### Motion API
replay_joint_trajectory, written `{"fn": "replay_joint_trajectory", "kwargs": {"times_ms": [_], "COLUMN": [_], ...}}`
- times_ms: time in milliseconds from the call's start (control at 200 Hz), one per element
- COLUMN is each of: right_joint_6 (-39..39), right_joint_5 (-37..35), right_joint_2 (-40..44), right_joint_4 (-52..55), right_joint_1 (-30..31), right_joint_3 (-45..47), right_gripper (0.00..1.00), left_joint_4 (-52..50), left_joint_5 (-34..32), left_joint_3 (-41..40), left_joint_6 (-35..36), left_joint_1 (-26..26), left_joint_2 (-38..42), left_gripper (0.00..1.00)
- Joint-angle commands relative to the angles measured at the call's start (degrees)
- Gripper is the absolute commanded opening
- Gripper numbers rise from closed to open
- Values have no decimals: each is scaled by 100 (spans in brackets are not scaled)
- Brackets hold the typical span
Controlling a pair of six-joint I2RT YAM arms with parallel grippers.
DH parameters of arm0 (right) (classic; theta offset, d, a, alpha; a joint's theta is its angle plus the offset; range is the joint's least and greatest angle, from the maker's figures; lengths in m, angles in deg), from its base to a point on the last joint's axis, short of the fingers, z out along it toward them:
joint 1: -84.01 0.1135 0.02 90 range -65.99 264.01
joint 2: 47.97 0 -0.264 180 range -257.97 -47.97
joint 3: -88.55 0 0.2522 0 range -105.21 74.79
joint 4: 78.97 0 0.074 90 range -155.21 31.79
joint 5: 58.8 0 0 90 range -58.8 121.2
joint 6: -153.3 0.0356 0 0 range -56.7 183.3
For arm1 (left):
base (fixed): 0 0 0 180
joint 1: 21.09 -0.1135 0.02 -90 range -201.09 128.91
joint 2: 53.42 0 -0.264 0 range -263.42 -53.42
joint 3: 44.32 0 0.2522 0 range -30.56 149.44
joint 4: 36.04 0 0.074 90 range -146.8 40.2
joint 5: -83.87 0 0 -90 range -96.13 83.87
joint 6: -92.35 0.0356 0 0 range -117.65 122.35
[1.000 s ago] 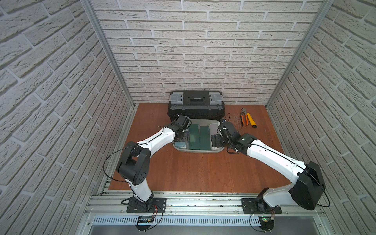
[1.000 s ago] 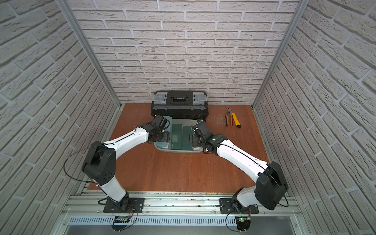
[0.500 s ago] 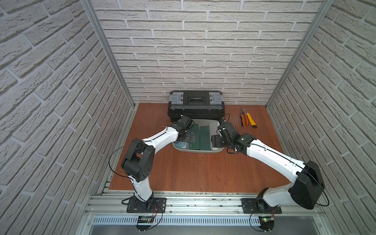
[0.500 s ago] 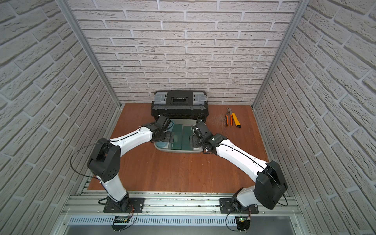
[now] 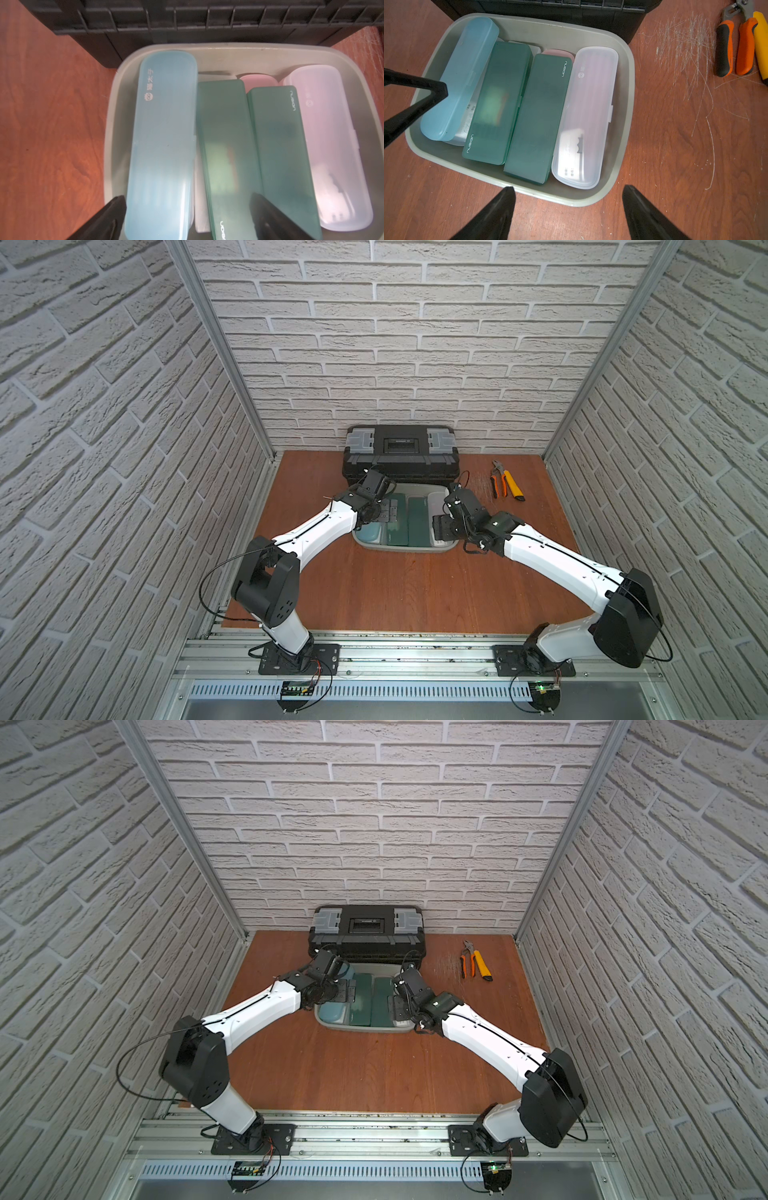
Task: Put the pencil case into the storage box
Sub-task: Place the pencil case at the storage box.
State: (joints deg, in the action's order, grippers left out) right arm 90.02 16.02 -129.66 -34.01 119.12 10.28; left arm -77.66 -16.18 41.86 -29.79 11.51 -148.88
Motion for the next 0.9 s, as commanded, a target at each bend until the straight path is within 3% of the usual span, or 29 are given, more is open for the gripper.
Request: {"fn": "replay_joint_trajectory", "kwargs": {"times_ms": [0,570,770,895], "right_joint_6": [-97,-123,-156,-170], "right_joint_5": [-150,-161,-184,-681], "right_joint_2": [189,424,533,630], "right_joint_4": [26,35,20,83], "right_joint_1": [-39,-84,-84,-87], "right_joint_3": [-94,138,154,148], "right_gripper": [85,82,83,92], "left_joint_4": [306,718,462,267], "left_joint_5": [200,438,21,-494], "left_joint_3": [-149,65,91,142], "left_joint_6": [-240,-899,-693,-118], "left_joint_1": [51,553,548,511], "left_joint_2": [-197,-895,-448,74], "left_gripper": [98,98,98,98]}}
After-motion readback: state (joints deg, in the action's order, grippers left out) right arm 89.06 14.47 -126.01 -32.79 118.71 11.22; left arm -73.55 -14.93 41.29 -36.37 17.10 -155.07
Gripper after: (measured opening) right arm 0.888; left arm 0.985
